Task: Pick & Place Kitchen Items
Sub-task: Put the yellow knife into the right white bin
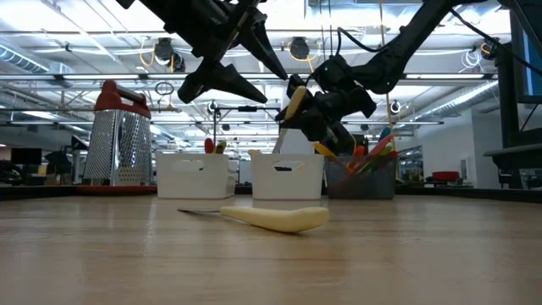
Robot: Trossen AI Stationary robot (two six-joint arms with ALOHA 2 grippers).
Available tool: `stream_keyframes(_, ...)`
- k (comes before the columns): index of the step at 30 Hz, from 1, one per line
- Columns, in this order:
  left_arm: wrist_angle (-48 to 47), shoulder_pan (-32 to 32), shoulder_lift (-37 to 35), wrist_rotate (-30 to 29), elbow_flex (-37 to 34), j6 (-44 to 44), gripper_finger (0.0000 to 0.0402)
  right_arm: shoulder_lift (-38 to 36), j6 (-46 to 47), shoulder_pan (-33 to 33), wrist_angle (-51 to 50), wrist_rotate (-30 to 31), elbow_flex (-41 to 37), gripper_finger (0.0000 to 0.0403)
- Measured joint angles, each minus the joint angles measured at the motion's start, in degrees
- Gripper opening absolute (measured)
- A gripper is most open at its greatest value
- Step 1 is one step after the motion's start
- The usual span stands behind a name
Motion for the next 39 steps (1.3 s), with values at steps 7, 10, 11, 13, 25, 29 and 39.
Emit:
stream_keyframes(7, 0.0, 0.0, 0.0, 1.3, 0.0, 0.3, 0.02, 0.0, -1.3, -0.3, 0.0, 1.1, 0.0, 0.0118)
stream_keyframes(10, 0.0, 0.0, 0.0, 1.5, 0.0, 0.2, 0.02, 0.0, -1.3, -0.5, 0.6, 1.1, 0.0, 0.0133)
stream_keyframes(11, 0.0, 0.0, 0.0, 1.5, 0.0, 0.2, 0.02, 0.0, -1.3, -0.5, 1.4, 1.1, 0.0, 0.0137)
stream_keyframes(13, 0.0, 0.0, 0.0, 1.5, 0.0, 0.1, 0.02, 0.0, -0.6, -0.5, 4.2, 0.9, 0.0, 0.0144)
stream_keyframes(25, 0.0, 0.0, 0.0, 4.4, 0.0, -1.1, 0.02, -4.0, 3.0, 1.0, 10.3, -2.5, -0.1, 0.0134)
stream_keyframes(29, 0.0, 0.0, 0.0, 4.4, 0.0, -2.0, 0.02, -5.7, 0.5, 2.6, 6.6, -3.6, -0.1, 0.0127)
stream_keyframes(39, 0.0, -0.5, 0.0, 4.4, 0.0, -2.9, 0.02, -8.7, -10.2, 7.4, -0.5, -3.7, -0.1, 0.0108)
